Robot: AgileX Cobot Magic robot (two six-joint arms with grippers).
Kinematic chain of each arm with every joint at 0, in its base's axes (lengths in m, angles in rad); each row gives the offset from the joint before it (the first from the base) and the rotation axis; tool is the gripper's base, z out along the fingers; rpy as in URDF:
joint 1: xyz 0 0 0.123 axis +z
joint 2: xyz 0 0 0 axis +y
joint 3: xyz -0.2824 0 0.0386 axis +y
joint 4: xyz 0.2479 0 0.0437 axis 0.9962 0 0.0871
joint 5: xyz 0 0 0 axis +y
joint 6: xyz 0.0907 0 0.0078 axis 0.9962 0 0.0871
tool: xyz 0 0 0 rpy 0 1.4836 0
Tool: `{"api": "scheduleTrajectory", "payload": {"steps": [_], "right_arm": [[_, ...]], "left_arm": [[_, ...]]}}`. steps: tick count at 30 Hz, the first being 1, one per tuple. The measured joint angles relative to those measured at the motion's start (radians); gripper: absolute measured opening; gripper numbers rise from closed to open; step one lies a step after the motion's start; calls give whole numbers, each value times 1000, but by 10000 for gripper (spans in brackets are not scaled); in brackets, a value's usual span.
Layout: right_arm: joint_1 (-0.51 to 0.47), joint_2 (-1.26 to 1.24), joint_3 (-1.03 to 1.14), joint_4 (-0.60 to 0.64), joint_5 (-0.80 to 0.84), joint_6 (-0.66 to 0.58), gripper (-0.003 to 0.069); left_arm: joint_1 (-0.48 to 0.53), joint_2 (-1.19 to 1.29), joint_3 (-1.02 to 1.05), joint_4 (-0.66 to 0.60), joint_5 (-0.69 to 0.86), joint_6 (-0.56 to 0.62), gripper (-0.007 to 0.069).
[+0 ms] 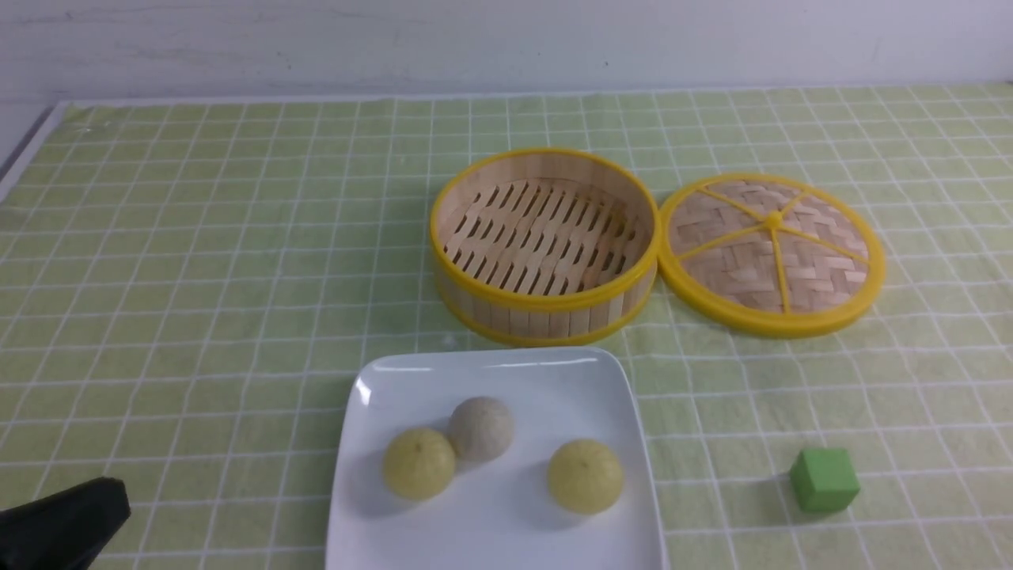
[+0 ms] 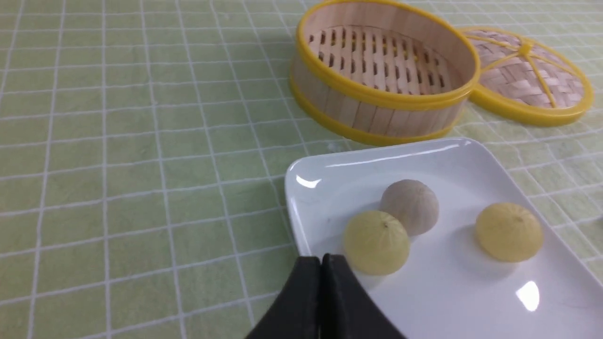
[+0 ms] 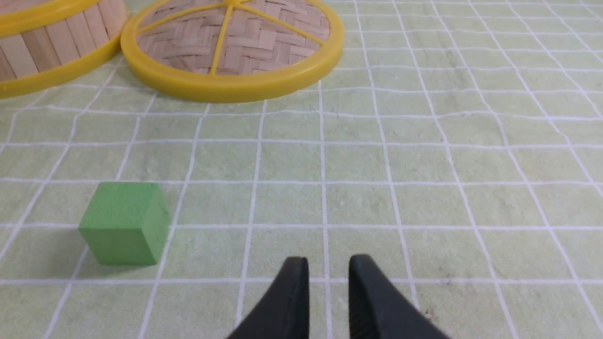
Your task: Put the steamed buns into the plate on the green tablecloth.
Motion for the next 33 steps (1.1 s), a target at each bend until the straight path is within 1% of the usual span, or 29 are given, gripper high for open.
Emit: {"api": "scheduleTrajectory", "payload": {"steps": [1, 2, 4, 6, 7, 8, 10, 14, 17, 22, 26, 33], "right_arm": [[0, 0, 0, 0, 0, 0, 154], [0, 0, 0, 0, 0, 0, 156], [0, 0, 0, 0, 0, 0, 160], [0, 0, 0, 0, 0, 0, 163], [0, 0, 0, 0, 0, 0, 163], [0, 0, 0, 0, 0, 0, 165], [0, 0, 0, 0, 0, 0, 168], [0, 0, 0, 0, 0, 0, 174], [0, 0, 0, 0, 0, 0, 177], [0, 0, 0, 0, 0, 0, 180], [0, 0, 0, 0, 0, 0, 181], [0, 0, 0, 0, 0, 0, 191]], "left_arm": [[11, 0, 3, -11, -8, 14, 22], [68, 0, 16, -62, -40, 71, 24], [145, 0, 38, -130, -77, 133, 27], [245, 0, 72, -221, -115, 192, 31], [254, -1, 75, -236, -119, 196, 31], [323, -17, 100, -271, -132, 229, 32], [398, -61, 135, -278, -144, 257, 32], [488, -141, 213, -228, -148, 265, 35], [511, -179, 271, -195, -148, 265, 37], [512, -232, 343, -150, -142, 267, 39], [517, -241, 366, -147, -144, 269, 43], [568, -241, 366, -147, -144, 269, 52]]}}
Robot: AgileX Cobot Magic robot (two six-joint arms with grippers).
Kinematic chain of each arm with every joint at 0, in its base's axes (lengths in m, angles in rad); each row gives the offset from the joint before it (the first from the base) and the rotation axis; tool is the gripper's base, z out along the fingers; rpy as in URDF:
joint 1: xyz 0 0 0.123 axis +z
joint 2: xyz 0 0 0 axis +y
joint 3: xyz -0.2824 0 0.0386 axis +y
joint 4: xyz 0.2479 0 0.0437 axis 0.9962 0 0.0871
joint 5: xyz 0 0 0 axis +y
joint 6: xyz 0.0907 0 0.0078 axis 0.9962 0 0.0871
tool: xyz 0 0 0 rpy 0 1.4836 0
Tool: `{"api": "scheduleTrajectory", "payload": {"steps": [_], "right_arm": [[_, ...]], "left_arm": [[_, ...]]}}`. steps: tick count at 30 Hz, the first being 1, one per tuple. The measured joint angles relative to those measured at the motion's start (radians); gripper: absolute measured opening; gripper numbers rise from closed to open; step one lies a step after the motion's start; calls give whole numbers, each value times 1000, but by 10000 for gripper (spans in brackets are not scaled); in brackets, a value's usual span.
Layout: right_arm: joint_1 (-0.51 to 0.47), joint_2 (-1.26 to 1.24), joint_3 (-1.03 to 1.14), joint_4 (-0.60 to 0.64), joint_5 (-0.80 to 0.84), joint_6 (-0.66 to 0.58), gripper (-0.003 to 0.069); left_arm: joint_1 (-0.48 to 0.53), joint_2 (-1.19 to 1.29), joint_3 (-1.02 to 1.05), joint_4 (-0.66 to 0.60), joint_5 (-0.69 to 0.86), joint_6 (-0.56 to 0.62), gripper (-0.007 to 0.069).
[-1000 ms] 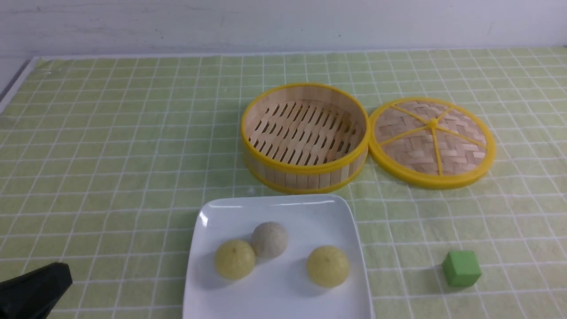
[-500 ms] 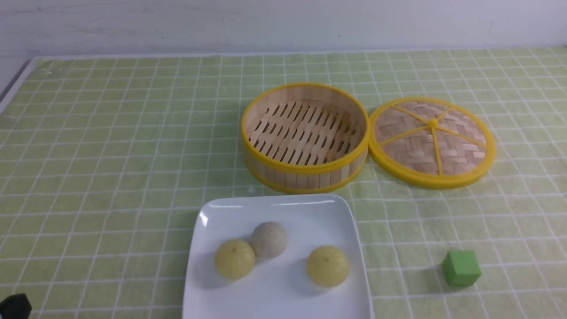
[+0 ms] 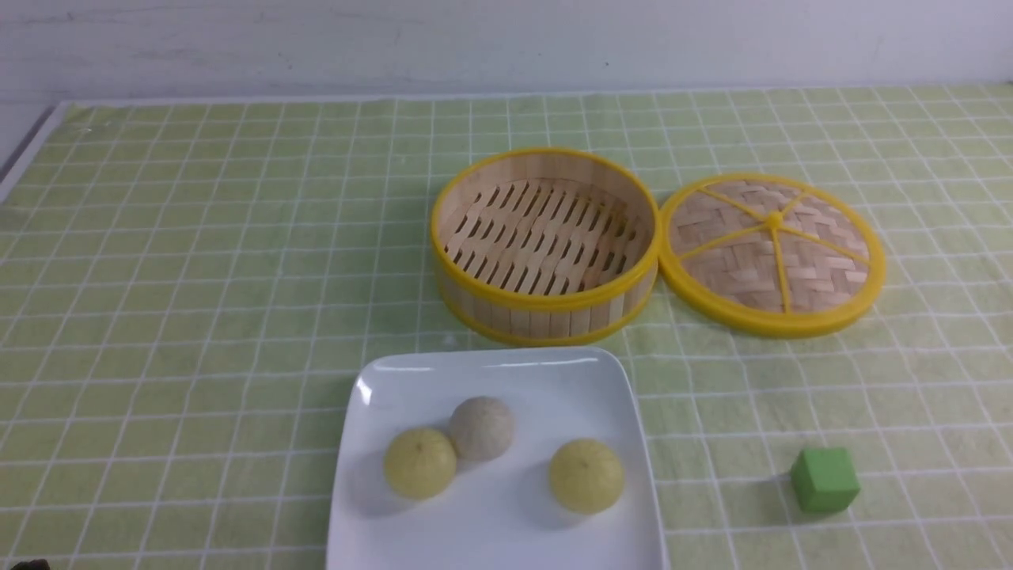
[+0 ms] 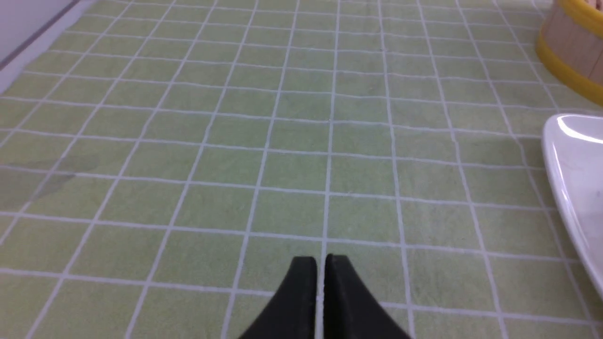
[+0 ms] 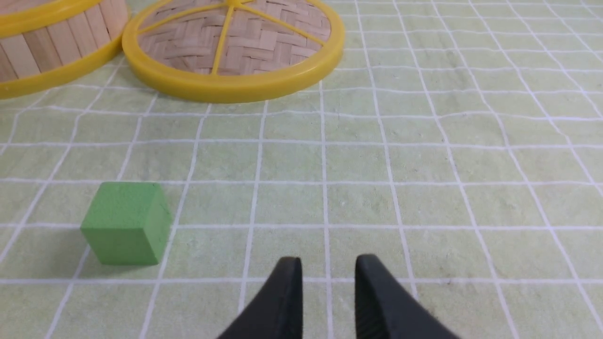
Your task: Put the steamed buns into the plate on the green tablecloth.
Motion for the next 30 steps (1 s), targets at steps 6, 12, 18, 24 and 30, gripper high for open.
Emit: {"api": "scheduleTrajectory", "payload": {"steps": [6, 12, 18, 24, 30], "right_arm": [[0, 0, 0, 0, 0, 0, 197], [0, 0, 0, 0, 0, 0, 205], [0, 0, 0, 0, 0, 0, 210], [0, 0, 0, 0, 0, 0, 217], [0, 0, 0, 0, 0, 0, 224]], "left_arm": [[5, 0, 0, 4, 0, 1, 55], [5, 0, 0, 4, 0, 1, 58], [5, -1, 0, 4, 0, 1, 62], [5, -1, 0, 7, 0, 3, 62], [5, -1, 0, 7, 0, 3, 62]]}}
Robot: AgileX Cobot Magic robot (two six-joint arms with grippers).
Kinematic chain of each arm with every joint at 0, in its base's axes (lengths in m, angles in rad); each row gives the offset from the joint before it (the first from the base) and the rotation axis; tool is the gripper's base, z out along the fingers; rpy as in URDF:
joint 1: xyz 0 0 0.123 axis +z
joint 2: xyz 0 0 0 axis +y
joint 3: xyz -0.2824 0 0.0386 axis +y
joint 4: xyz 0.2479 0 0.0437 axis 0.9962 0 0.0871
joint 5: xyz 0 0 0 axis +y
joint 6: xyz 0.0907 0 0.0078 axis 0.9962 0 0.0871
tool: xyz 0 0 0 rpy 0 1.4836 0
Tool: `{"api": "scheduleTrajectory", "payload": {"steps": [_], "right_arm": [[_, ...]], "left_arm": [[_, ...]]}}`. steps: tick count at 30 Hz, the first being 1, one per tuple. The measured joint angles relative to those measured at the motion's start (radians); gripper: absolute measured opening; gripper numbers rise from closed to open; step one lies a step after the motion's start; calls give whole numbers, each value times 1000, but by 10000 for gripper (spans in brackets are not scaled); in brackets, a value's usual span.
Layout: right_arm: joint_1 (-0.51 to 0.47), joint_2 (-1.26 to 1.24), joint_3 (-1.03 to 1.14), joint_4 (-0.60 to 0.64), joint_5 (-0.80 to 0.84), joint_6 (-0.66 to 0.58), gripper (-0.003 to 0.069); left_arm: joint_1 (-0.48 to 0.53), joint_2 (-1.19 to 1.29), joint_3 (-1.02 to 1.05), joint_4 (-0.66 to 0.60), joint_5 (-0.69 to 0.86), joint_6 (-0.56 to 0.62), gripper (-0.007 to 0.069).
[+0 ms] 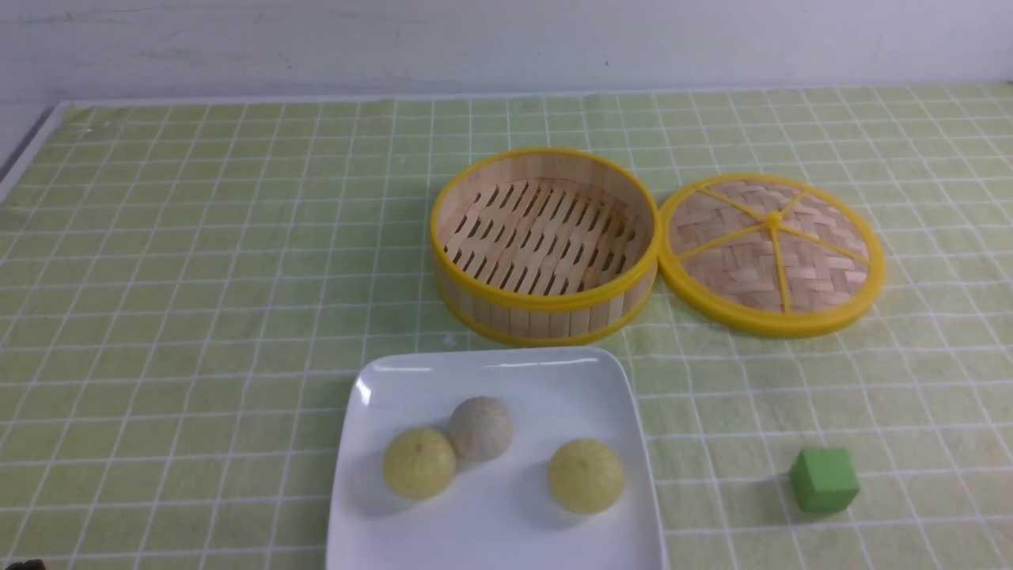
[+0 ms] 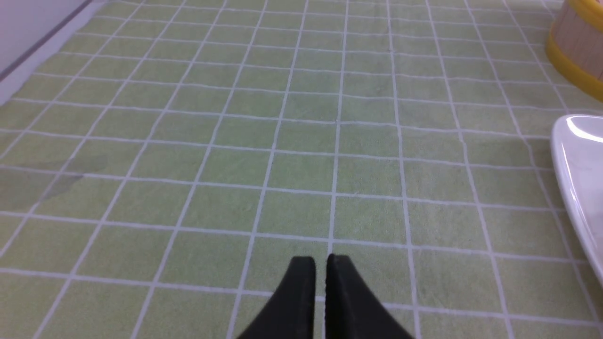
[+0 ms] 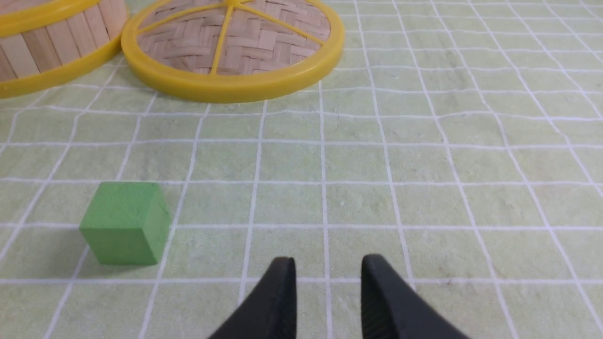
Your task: Put the steamed buns into the plate on the green tablecloth.
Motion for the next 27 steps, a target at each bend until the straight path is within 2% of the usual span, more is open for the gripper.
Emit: {"api": "scheduleTrajectory", "payload": {"steps": [27], "right_arm": [[0, 0, 0, 0, 0, 0, 239]], "left_arm": [[0, 0, 0, 12, 0, 0, 71]]}}
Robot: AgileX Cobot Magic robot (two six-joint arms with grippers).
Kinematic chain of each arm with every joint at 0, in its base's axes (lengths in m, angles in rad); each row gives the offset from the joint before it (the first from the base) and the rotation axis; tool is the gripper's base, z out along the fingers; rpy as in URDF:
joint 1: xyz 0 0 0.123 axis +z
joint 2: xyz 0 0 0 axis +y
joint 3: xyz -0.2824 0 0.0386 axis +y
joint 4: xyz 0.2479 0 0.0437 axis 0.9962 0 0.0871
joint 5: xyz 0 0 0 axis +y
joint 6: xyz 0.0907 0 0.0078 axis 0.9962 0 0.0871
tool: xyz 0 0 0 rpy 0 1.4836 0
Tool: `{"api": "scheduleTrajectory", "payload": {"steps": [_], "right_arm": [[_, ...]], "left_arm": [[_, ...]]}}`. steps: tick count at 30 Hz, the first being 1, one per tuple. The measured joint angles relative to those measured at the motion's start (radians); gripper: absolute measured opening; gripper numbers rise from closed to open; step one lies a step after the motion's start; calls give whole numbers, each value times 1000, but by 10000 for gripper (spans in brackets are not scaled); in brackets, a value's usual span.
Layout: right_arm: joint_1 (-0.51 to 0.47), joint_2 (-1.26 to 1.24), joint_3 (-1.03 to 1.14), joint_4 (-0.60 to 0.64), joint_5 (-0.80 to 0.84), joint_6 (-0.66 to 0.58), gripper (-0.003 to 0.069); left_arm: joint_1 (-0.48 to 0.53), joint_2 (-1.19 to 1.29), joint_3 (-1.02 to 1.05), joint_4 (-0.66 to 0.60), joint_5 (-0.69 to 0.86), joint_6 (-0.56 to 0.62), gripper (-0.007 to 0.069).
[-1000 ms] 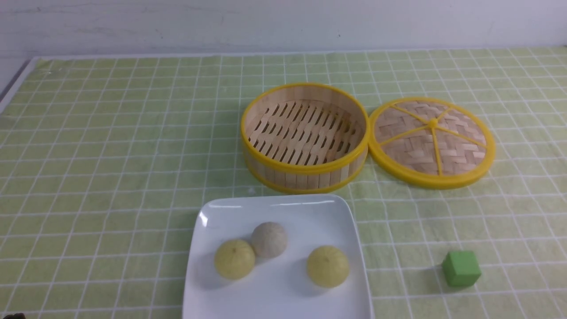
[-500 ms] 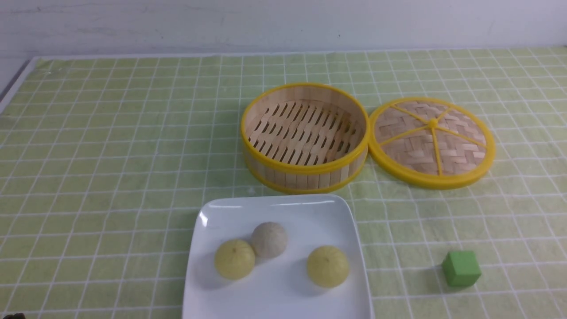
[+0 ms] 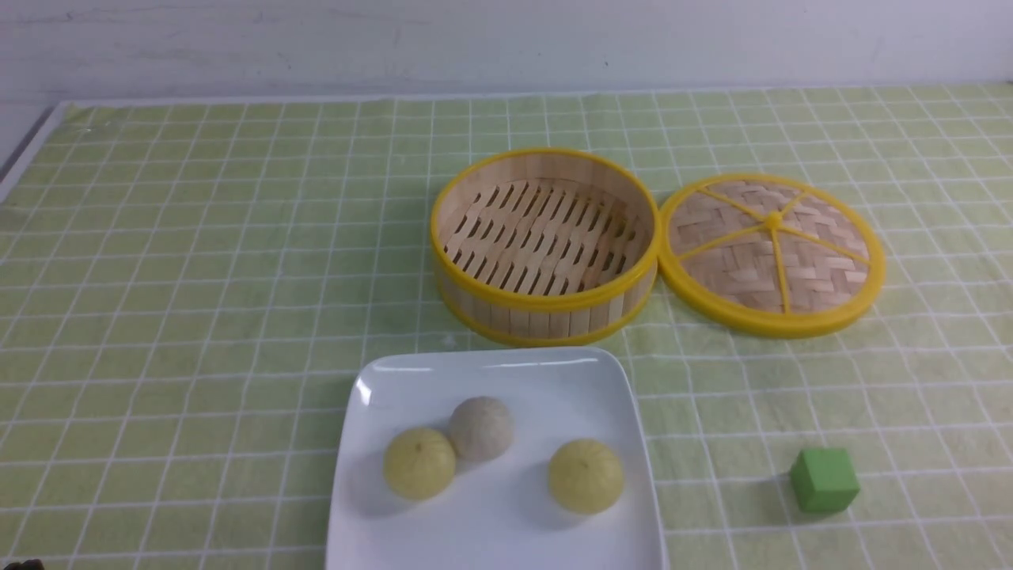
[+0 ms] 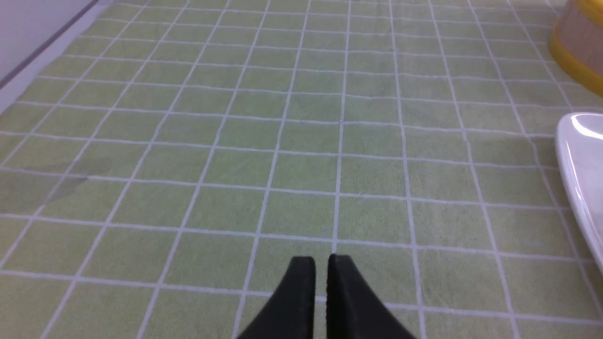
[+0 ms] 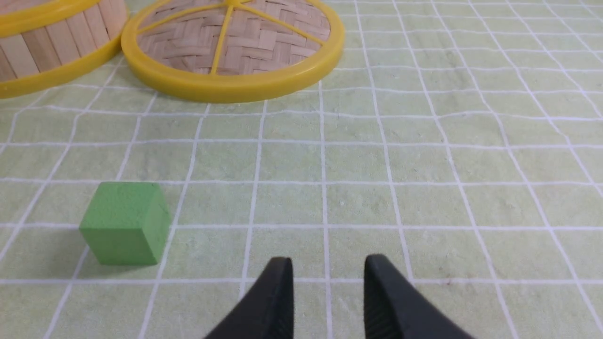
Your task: Put the steamed buns into the plate on the green tablecloth.
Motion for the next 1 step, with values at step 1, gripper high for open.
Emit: {"api": "scheduleTrajectory", "payload": {"steps": [1], "right_arm": [[0, 0, 0, 0, 0, 0, 239]], "left_arm": [[0, 0, 0, 1, 0, 0, 73]]}}
